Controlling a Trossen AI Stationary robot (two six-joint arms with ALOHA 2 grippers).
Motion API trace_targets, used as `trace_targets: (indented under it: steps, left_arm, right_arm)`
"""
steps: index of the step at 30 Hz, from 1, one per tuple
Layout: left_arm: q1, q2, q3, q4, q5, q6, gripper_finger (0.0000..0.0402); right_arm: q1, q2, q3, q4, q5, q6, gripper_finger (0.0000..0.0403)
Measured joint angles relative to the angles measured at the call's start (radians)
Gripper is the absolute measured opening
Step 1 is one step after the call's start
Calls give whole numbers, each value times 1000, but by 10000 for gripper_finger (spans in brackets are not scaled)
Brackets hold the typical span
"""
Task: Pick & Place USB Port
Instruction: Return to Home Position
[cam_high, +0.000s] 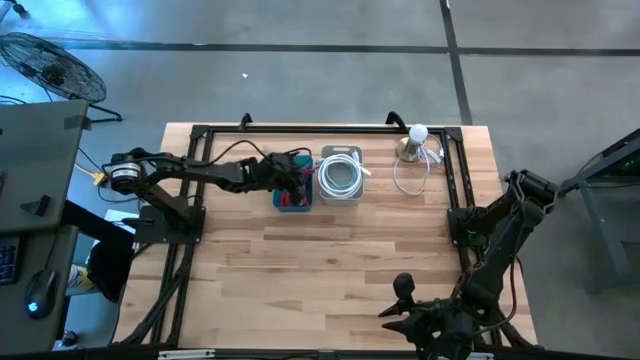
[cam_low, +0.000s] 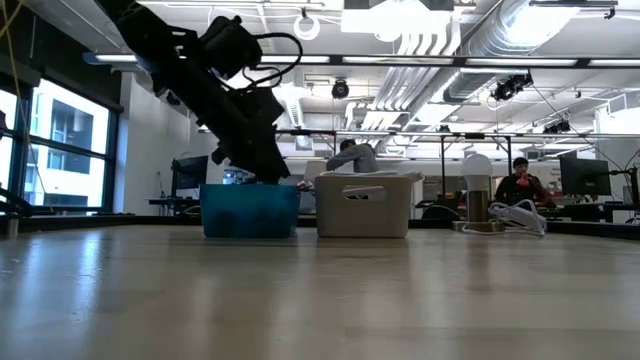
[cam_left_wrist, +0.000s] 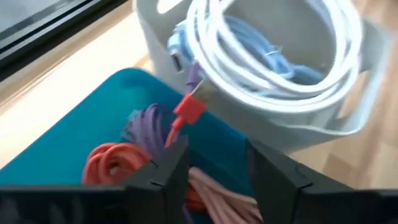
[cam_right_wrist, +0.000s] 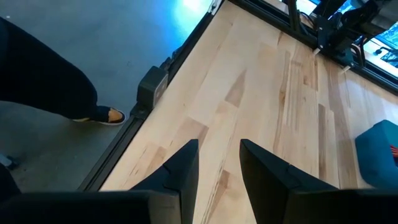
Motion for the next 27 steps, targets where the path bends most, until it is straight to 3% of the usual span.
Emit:
trace_targets:
  steps: [7, 16, 22, 27]
  left_arm:
    - [35, -100, 41, 25, 160, 82, 198]
    - [32, -349, 147, 26, 340, 324, 205]
    - [32, -537, 148, -76, 355, 499, 205]
    - [32, -680, 148, -296, 269, 635, 205]
  right_arm:
    - [-2, 0, 0, 0, 0, -3, 110]
    - [-34, -30, 0, -9, -32, -12, 110]
    - [-86, -129, 0, -3, -92, -70, 110]
    - [-153, -270, 0, 1, -142, -155, 110]
